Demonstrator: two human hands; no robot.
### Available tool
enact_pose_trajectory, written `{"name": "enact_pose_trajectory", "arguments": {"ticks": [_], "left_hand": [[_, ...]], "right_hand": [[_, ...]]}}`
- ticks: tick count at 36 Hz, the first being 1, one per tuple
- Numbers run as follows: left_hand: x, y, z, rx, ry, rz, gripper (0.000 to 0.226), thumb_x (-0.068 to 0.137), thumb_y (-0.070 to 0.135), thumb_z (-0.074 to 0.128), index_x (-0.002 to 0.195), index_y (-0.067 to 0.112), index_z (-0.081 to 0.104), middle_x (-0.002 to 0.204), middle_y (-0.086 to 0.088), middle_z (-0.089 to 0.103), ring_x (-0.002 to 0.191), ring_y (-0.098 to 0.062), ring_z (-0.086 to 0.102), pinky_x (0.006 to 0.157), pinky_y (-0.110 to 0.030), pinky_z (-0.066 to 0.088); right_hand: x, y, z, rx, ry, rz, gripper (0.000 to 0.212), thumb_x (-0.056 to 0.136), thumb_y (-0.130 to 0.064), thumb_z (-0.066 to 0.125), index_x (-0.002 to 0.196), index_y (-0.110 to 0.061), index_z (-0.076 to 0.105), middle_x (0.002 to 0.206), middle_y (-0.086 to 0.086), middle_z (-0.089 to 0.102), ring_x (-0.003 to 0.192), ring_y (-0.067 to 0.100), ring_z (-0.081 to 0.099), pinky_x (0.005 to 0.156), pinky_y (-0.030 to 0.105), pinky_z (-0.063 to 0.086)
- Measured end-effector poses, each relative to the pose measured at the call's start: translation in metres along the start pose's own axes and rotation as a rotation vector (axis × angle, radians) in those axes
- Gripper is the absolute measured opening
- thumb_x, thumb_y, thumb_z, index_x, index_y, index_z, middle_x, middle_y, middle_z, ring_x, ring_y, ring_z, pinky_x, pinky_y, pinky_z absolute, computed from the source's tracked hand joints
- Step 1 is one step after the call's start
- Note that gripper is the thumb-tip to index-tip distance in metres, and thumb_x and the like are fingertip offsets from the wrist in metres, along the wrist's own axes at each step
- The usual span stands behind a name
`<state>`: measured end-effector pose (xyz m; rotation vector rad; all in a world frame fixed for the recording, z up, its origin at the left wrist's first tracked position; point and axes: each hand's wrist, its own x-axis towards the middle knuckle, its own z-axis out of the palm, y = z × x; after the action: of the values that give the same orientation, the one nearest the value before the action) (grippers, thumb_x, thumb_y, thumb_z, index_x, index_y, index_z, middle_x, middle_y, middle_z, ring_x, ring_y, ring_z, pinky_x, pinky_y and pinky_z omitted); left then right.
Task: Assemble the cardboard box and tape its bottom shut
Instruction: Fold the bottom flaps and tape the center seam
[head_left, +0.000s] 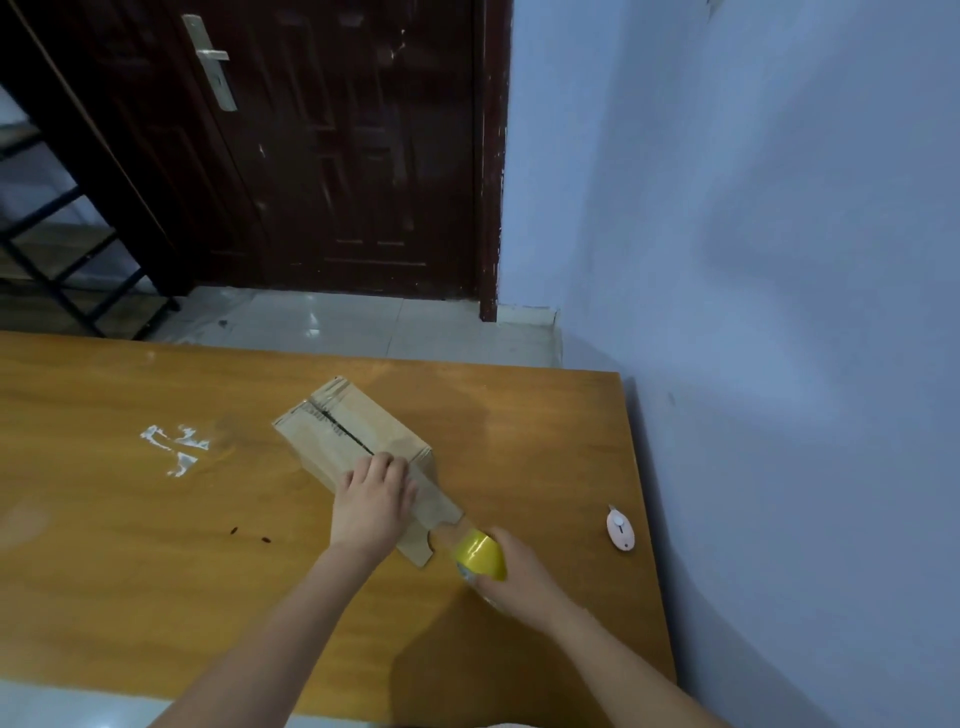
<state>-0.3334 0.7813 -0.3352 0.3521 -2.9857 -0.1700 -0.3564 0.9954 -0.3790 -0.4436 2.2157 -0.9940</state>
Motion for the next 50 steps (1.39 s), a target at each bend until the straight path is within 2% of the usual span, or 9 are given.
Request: {"name": "enact_pose_trajectory", "arguments": {"ticks": [3,8,20,25,29,36,39,44,50], "left_hand": [[-0.014,0.004,-0.001,0.053,-0.022,-0.032,0.055,0.094,0.05,0.037,0.125,0.009,0.058,0.123,-0.008,0.059,0.115,-0.029,0.054,0.097,-0.045,0.04],[-0.025,0.01,0.008,0.082,-0.153,-0.071,0.079,0.09,0.065,0.026,0.151,0.015,0.012,0.156,-0.002,0.02,0.144,-0.022,0.012,0.116,-0.043,0.003],[-0.031,0.035,0.015,0.05,-0.26,-0.177,0.133,0.06,0.091,0.039,0.146,0.009,-0.02,0.156,-0.015,-0.018,0.142,-0.031,-0.021,0.113,-0.05,-0.012],[-0.033,0.04,0.017,0.029,-0.254,-0.194,0.139,0.053,0.094,0.042,0.137,0.014,-0.036,0.153,-0.018,-0.025,0.138,-0.033,-0.032,0.111,-0.05,-0.017],[-0.035,0.039,0.017,-0.007,-0.245,-0.229,0.146,0.049,0.094,0.044,0.136,0.007,-0.035,0.153,-0.016,-0.028,0.137,-0.028,-0.033,0.114,-0.045,-0.017],[-0.033,0.04,0.015,0.03,-0.27,-0.246,0.147,0.047,0.097,0.039,0.133,0.007,-0.039,0.154,-0.015,-0.025,0.139,-0.028,-0.03,0.113,-0.045,-0.017],[-0.033,0.04,0.013,0.029,-0.283,-0.248,0.146,0.047,0.097,0.039,0.133,0.008,-0.039,0.153,-0.014,-0.027,0.137,-0.026,-0.034,0.113,-0.045,-0.018],[-0.033,0.042,0.011,0.019,-0.304,-0.25,0.146,0.046,0.096,0.04,0.134,0.009,-0.038,0.153,-0.014,-0.028,0.132,-0.023,-0.04,0.11,-0.045,-0.022],[-0.033,0.04,0.009,0.015,-0.318,-0.254,0.146,0.045,0.097,0.039,0.135,0.012,-0.038,0.154,-0.01,-0.028,0.132,-0.02,-0.04,0.109,-0.043,-0.024]], "right_hand": [[-0.005,0.01,-0.001,0.056,0.01,0.005,0.061,0.079,-0.039,0.065,0.133,-0.027,0.041,0.126,-0.006,0.051,0.115,0.009,0.049,0.094,0.025,0.041],[-0.01,0.013,-0.001,0.14,-0.006,0.013,0.046,0.081,-0.036,0.068,0.12,-0.037,0.046,0.113,-0.014,0.057,0.104,0.001,0.054,0.085,0.017,0.044],[-0.003,0.007,0.008,0.15,0.007,0.015,0.041,0.077,-0.034,0.069,0.116,-0.029,0.056,0.105,-0.005,0.063,0.094,0.009,0.059,0.08,0.023,0.045],[-0.008,0.012,0.007,0.187,0.002,0.008,0.047,0.077,-0.037,0.07,0.121,-0.032,0.054,0.109,-0.007,0.064,0.097,0.008,0.061,0.083,0.022,0.048],[-0.011,0.013,0.005,0.192,-0.014,0.006,0.054,0.079,-0.037,0.07,0.129,-0.031,0.05,0.11,-0.012,0.062,0.098,0.003,0.058,0.075,0.008,0.044],[-0.014,0.02,-0.002,0.192,-0.088,0.025,0.053,0.083,-0.044,0.065,0.131,-0.03,0.046,0.114,-0.014,0.056,0.097,-0.005,0.054,0.077,0.009,0.043],[-0.014,0.032,-0.019,0.226,0.131,0.094,0.05,0.089,-0.04,0.059,0.133,-0.022,0.046,0.123,-0.004,0.052,0.108,0.006,0.051,0.09,0.02,0.042],[-0.01,0.068,-0.067,0.025,0.65,0.324,0.038,0.089,-0.021,0.058,0.122,-0.002,0.052,0.123,0.015,0.05,0.108,0.029,0.052,0.085,0.037,0.047],[0.001,0.099,-0.092,-0.161,0.627,0.492,0.056,0.09,-0.044,0.053,0.121,0.003,0.045,0.124,0.022,0.045,0.113,0.038,0.045,0.082,0.042,0.044]]}}
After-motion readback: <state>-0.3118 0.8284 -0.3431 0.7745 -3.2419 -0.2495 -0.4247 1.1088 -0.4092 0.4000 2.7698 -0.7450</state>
